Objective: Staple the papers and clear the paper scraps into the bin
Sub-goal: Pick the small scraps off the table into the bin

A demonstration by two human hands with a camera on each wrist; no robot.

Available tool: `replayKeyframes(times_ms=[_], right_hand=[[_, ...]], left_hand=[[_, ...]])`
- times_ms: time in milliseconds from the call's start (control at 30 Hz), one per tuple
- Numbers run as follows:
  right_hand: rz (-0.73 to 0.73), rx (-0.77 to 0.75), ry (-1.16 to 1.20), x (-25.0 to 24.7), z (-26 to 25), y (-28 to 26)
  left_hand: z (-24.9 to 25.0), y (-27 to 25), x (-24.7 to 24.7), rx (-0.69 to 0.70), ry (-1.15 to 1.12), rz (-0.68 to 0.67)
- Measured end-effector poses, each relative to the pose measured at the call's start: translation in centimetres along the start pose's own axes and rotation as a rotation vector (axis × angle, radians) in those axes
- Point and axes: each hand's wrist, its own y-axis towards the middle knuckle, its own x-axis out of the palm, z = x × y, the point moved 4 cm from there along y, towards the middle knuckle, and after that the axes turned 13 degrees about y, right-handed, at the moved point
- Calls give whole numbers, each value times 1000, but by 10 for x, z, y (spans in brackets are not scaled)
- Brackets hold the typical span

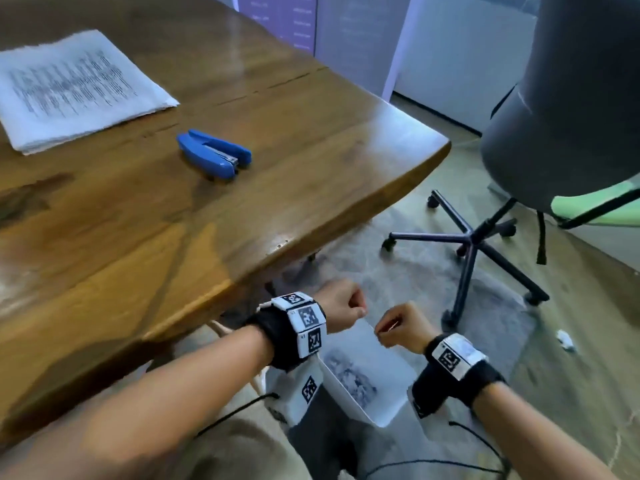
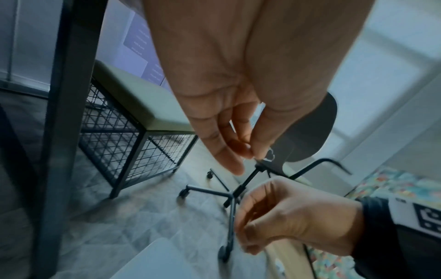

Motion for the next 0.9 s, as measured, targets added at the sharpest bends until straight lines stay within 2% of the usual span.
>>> replayKeyframes(times_ms=[133, 267, 500, 900], right_hand=[[49, 144, -18, -2, 69, 30], [186, 227, -4, -2, 107, 42], [234, 252, -36, 8, 132, 49], [251, 270, -73, 2, 144, 45]], left_hand=[[-12, 32, 53, -103, 46, -55], [-22, 58, 85, -162, 46, -107], [-24, 79, 101, -187, 87, -178], [-33, 80, 107, -226, 249, -156]])
